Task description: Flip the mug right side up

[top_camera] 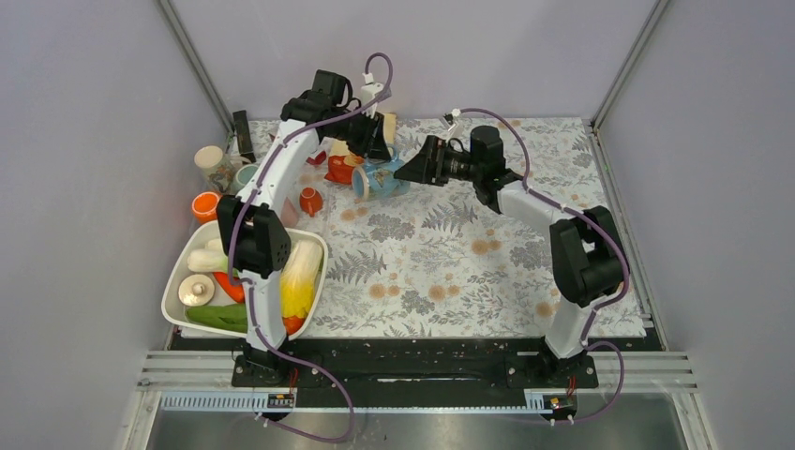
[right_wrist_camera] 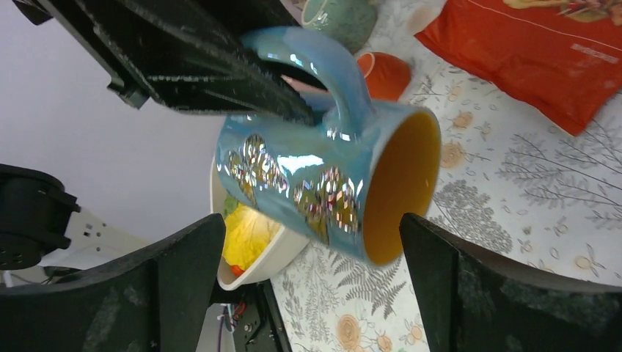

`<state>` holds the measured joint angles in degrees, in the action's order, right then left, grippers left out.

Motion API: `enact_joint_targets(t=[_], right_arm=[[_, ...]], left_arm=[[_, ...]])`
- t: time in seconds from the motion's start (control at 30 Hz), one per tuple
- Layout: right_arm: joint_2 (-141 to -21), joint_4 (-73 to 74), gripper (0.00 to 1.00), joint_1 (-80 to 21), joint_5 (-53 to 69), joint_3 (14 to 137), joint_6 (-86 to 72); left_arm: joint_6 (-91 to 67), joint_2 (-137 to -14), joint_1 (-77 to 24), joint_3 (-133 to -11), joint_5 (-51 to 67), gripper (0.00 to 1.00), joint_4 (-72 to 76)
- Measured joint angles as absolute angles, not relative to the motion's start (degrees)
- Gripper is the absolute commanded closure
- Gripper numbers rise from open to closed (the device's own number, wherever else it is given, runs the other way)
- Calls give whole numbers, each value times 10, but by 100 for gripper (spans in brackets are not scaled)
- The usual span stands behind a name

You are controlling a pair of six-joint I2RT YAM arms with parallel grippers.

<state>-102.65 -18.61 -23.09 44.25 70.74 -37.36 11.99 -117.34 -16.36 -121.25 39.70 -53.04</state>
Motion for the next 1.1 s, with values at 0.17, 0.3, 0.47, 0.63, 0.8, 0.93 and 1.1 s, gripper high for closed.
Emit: enact_joint_targets(t=[0.17, 0.3, 0.47, 0.63, 0.8, 0.93, 1.1], right_arm=[[-1067, -240, 20, -240, 479, 733, -426], [-1087, -309, 77, -248, 518, 742, -500], [-1090, -392, 100, -233, 575, 755, -606], [-1043, -203, 100, -228, 544, 759, -434], [-1019, 79, 100, -169, 453, 795, -259], [-1067, 284, 100, -85, 303, 935, -136], [-1214, 449, 100, -11, 129, 1203, -36]], left_arm=[[68, -1170, -174, -1198, 446, 100, -502], [15, -1169, -174, -1190, 480, 100, -453], [17, -1156, -162, -1188, 551, 39, -403], [-11, -1151, -164, -1199, 481, 1, -415], [-13, -1150, -135, -1207, 400, 1, -427], [-1, -1136, -102, -1198, 332, 1, -437], [34, -1098, -90, -1146, 266, 1, -444]])
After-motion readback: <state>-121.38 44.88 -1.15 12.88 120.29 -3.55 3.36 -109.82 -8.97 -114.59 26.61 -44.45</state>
